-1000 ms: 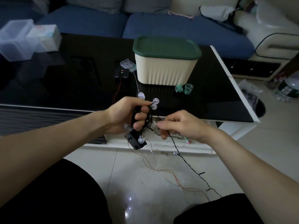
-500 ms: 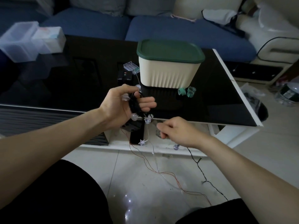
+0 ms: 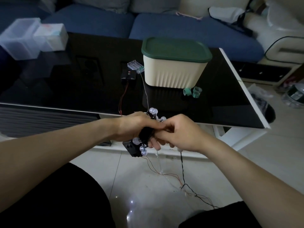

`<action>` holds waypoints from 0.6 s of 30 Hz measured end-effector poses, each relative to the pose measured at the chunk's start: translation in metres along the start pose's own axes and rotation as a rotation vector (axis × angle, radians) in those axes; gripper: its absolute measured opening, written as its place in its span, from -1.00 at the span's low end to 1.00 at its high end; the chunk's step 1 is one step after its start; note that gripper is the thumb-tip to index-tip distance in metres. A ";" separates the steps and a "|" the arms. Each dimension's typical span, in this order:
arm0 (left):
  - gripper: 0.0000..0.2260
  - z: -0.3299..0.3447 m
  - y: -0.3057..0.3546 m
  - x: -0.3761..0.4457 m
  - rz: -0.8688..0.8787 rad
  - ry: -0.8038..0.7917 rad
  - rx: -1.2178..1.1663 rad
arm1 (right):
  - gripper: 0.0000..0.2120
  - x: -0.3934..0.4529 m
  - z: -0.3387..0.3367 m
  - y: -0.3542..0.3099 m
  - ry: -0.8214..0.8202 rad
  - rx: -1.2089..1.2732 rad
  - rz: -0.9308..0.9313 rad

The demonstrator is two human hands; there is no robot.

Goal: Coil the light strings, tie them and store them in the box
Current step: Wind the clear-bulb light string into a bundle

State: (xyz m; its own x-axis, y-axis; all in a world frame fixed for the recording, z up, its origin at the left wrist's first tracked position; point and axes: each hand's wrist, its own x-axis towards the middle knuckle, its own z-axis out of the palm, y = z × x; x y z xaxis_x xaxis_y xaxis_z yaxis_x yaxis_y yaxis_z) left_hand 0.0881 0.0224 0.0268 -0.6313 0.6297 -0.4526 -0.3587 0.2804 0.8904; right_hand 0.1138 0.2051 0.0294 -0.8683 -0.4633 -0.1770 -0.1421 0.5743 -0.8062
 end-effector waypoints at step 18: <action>-0.71 -0.009 0.005 -0.002 0.016 0.136 -0.087 | -0.73 0.000 -0.028 0.027 0.147 0.209 0.093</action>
State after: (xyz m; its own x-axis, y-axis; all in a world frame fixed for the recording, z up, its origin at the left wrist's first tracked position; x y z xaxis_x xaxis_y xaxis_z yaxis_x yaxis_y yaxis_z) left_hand 0.0816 0.0157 0.0319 -0.7228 0.5281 -0.4458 -0.4022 0.2031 0.8927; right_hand 0.0966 0.2395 0.0233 -0.9351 -0.3028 -0.1843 0.0298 0.4510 -0.8920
